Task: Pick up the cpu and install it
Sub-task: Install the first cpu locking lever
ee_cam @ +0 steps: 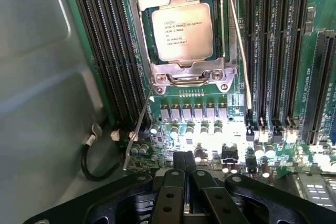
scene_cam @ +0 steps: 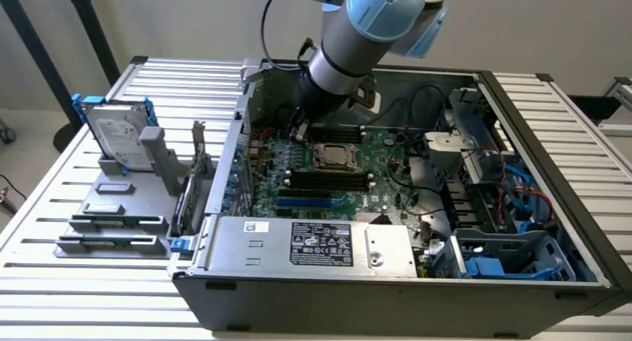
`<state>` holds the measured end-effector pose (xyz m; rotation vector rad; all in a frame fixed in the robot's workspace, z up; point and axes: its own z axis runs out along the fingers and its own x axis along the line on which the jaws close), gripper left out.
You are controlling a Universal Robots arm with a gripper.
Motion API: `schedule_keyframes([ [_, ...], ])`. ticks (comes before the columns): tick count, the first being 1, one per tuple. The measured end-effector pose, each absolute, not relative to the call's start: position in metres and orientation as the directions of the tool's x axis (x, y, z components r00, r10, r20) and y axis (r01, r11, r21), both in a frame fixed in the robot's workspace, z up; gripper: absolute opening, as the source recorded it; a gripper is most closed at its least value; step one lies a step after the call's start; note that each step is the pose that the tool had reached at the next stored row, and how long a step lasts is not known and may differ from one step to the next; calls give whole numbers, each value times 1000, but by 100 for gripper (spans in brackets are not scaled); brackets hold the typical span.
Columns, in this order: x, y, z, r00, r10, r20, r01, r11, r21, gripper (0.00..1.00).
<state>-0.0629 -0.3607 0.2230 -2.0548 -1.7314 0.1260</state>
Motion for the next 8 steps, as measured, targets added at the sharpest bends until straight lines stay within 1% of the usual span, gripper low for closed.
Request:
schedule_keyframes([
  [8, -63, -361, 227, 277, 931, 236, 898, -163, -408, 11],
])
